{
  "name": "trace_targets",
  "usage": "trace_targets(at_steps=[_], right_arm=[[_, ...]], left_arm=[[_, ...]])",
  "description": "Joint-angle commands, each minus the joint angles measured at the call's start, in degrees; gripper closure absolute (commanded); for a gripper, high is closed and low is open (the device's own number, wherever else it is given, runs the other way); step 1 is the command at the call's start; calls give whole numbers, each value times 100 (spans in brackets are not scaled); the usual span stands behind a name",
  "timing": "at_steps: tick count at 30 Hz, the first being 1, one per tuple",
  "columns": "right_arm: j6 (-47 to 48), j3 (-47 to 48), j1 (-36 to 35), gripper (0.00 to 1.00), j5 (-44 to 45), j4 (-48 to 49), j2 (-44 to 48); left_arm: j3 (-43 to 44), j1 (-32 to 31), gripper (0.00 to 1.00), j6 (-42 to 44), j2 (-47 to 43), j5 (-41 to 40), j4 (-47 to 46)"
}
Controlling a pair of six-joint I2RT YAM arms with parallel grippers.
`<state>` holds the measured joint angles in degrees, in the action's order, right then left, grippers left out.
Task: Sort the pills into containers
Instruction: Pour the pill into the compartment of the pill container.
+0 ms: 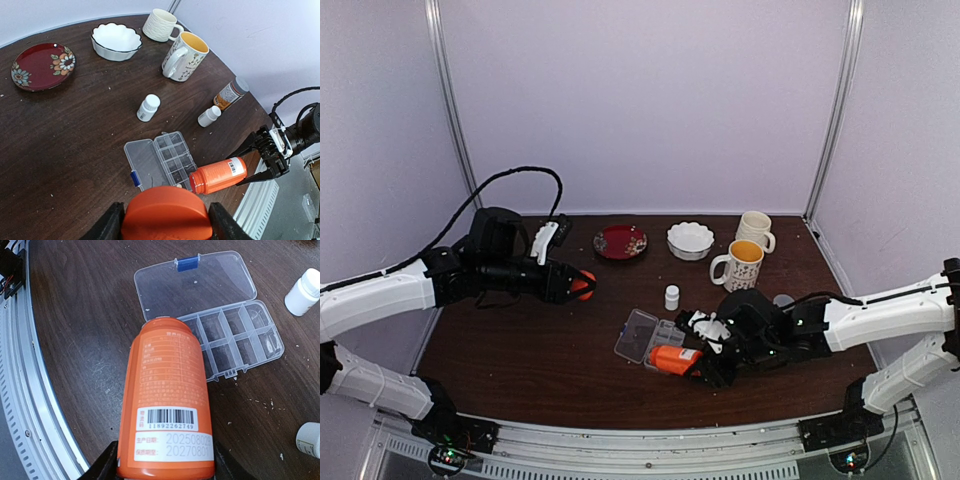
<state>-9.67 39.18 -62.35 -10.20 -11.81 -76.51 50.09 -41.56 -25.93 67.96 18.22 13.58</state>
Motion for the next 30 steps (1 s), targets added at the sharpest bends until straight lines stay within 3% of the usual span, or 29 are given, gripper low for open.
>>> trace_targets(at_steps=[1,5,8,11,14,17,20,24,27,30], right_arm=[[-103,-111,-24,100,-139,454,179],[76,227,-32,100,-3,-138,-86],[-66,-55,-32,100,-45,406,169],[110,275,-37,100,199,-249,2],[-12,0,-34,100,175,261,223],[146,331,-41,100,199,-362,-65],[-47,-79,-39,100,19,374,220],[106,256,-45,100,205,-283,-40],[-95,-114,-41,100,71,429,260],[80,274,-41,100,213,-263,-45]], left_arm=[[98,25,100,93,10,19,-168],[89,29,100,88,1,1,-159],[106,31,100,89,17,22,-163],[107,25,100,88,11,17,-147],[115,25,100,88,30,17,-160],[133,26,100,89,48,28,-150],[118,30,100,91,54,27,-164],[86,26,100,80,25,21,-159],[89,26,100,86,33,16,-163],[74,26,100,72,15,19,-162]])
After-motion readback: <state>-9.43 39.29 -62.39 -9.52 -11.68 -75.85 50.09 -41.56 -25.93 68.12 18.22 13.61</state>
